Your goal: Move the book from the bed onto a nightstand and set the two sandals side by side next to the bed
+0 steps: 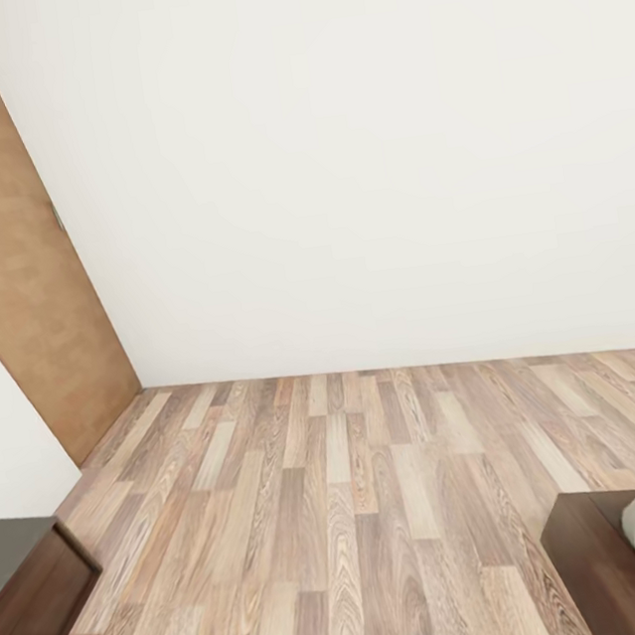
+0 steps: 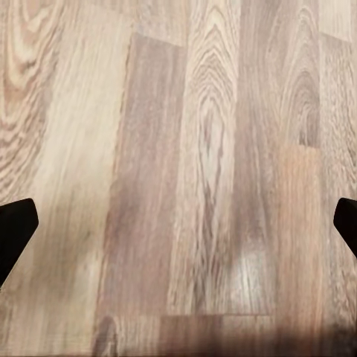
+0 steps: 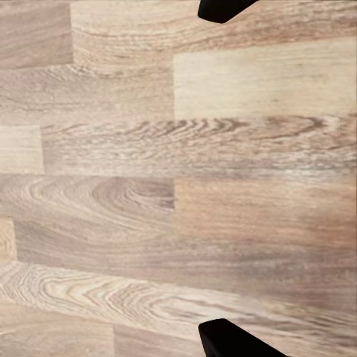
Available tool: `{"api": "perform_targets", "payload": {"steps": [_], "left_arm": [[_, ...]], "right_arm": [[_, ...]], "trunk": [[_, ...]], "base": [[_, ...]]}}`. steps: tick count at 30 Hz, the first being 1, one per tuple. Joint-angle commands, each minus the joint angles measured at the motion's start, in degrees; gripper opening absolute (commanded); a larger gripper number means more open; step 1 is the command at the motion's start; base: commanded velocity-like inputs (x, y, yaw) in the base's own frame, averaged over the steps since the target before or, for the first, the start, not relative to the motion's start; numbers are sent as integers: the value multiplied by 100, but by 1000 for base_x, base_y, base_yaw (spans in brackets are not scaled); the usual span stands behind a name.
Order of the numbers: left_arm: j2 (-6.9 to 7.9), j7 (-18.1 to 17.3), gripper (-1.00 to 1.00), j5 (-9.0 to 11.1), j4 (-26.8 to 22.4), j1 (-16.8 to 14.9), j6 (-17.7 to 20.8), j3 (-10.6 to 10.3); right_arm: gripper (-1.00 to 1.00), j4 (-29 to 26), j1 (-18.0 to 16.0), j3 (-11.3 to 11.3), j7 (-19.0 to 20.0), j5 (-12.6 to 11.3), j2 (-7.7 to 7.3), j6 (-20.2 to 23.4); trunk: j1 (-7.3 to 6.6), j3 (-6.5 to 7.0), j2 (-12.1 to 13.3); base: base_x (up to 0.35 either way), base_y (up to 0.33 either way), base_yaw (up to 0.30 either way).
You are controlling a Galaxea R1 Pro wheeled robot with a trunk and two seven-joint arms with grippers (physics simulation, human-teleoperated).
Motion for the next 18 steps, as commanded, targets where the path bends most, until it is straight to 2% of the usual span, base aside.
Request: {"api": "perform_targets", "payload": {"steps": [1,18], "left_arm": [[1,-16,100,-46,11,-5,-26,48],[2,-15,100,-46,29,-2,-47,46]], "right_arm": [[100,23,-9,41,37,-62,3,-29],[100,23,-7,40,65,-59,-14,-39]], "trunk": [[2,-5,-2],[2,-5,-2]], "base": [[233,-1,0],[246,0,0]]}}
